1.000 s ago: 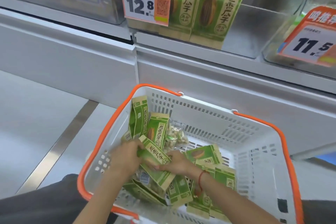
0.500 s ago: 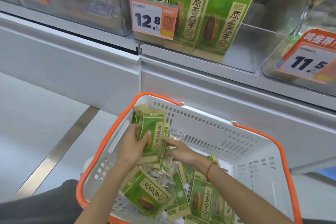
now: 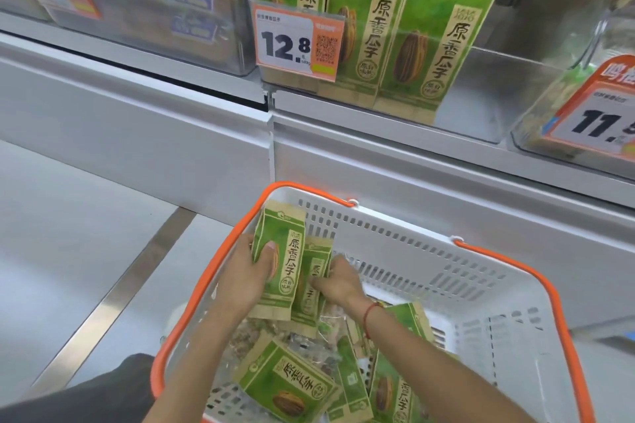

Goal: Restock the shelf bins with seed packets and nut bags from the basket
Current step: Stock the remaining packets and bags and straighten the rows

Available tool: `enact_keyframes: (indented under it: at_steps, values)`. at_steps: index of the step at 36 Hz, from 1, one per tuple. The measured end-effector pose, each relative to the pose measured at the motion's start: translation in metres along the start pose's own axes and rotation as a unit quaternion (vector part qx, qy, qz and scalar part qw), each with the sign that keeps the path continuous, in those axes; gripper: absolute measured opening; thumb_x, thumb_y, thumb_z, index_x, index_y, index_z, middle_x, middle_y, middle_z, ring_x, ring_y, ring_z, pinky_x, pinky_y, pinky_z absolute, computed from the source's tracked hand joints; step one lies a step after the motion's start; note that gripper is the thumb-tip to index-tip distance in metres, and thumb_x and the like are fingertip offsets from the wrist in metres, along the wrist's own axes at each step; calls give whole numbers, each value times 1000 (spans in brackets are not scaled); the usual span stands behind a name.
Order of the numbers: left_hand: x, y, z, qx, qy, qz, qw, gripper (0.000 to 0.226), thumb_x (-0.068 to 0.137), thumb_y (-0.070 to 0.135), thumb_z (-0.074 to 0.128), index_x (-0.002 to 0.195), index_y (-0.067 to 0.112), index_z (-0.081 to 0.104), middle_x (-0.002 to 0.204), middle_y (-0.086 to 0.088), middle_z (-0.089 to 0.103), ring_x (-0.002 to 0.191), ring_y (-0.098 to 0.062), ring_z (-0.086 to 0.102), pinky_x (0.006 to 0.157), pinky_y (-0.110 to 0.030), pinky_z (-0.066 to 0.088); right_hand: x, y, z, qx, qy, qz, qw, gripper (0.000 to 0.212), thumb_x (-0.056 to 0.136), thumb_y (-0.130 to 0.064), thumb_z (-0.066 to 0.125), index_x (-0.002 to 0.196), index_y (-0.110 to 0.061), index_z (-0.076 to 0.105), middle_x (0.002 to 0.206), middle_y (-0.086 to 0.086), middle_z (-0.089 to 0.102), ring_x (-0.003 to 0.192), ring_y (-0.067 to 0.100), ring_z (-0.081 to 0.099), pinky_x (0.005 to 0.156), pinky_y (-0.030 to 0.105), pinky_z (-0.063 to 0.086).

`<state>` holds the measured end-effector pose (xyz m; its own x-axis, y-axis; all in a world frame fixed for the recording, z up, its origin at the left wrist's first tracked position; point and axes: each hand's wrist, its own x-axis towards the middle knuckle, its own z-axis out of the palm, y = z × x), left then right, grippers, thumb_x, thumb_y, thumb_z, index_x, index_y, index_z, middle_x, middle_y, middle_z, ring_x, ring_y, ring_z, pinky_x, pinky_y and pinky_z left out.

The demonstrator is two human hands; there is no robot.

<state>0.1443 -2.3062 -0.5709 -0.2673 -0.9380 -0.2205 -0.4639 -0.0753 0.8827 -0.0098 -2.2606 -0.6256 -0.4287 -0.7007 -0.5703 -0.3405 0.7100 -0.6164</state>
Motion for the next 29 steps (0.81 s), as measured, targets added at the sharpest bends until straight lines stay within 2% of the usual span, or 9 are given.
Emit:
enact_keyframes:
  at_steps: [5,7,10,13,17,19,22,24,29]
  values:
    - [5,3,6,-78,-14,-75,994,31,95,37,46,118,15,51,105,-6,68,91,-24,67,83,-43,52,-45,1,-84,-89,12,-84,992,21,87,-18,67,100,-18,50,84,-9,55,79,13,58,57,16,44]
    - [4,14,11,-113,-34,-93,989,23,99,26,44,115,12,52,99,-5,68,84,-23,67,76,-37,52,-61,-4,-118,-27,-27,-83,996,25,85,-16,69,106,-11,56,86,-6,61,81,13,62,58,15,47]
    - [0,35,22,-133,-83,-122,980,21,100,21,43,112,9,55,98,-8,67,89,-27,65,90,-44,49,-86,-13,-154,90,-104,-105,985,37,80,-16,75,114,-10,61,102,12,71,92,18,69,76,24,56]
    - [-6,57,33,-178,-133,-126,967,34,100,27,43,122,2,52,108,-18,64,99,-32,61,100,-52,43,-109,-24,-171,136,-110,-133,976,36,81,-15,74,114,-9,61,102,14,71,95,18,70,82,26,56]
    - [-28,99,40,-239,-239,-84,938,49,89,60,44,119,25,60,113,-5,67,109,-25,61,103,-50,41,-130,-37,-183,161,-45,-180,969,27,82,-10,72,107,-12,62,102,13,71,86,17,69,76,25,56]
    - [-33,111,39,-205,-262,-39,942,67,71,71,62,126,35,51,127,3,59,118,-20,55,104,-50,40,-138,-40,-188,172,-11,-196,965,28,81,-9,73,106,-10,62,106,17,70,84,17,68,73,24,55]
    - [-38,126,31,-151,-258,57,953,61,68,45,78,119,37,44,120,8,62,104,-5,63,90,-31,51,-151,-44,-195,181,35,-222,957,30,78,-7,76,105,-7,64,100,12,71,80,13,67,68,18,55]
    - [-39,136,27,-117,-262,103,952,53,78,22,74,119,34,42,117,8,62,97,2,64,79,-19,52,-158,-46,-200,111,93,-257,956,32,74,-12,80,100,-20,64,95,-4,70,85,7,64,73,18,51]
    - [-41,166,15,-44,-246,259,933,45,86,16,68,120,32,43,110,17,64,108,-1,60,91,-24,49,-181,-58,-227,-118,272,-349,889,88,66,-41,83,135,-40,28,127,-21,37,119,-3,37,97,20,35]
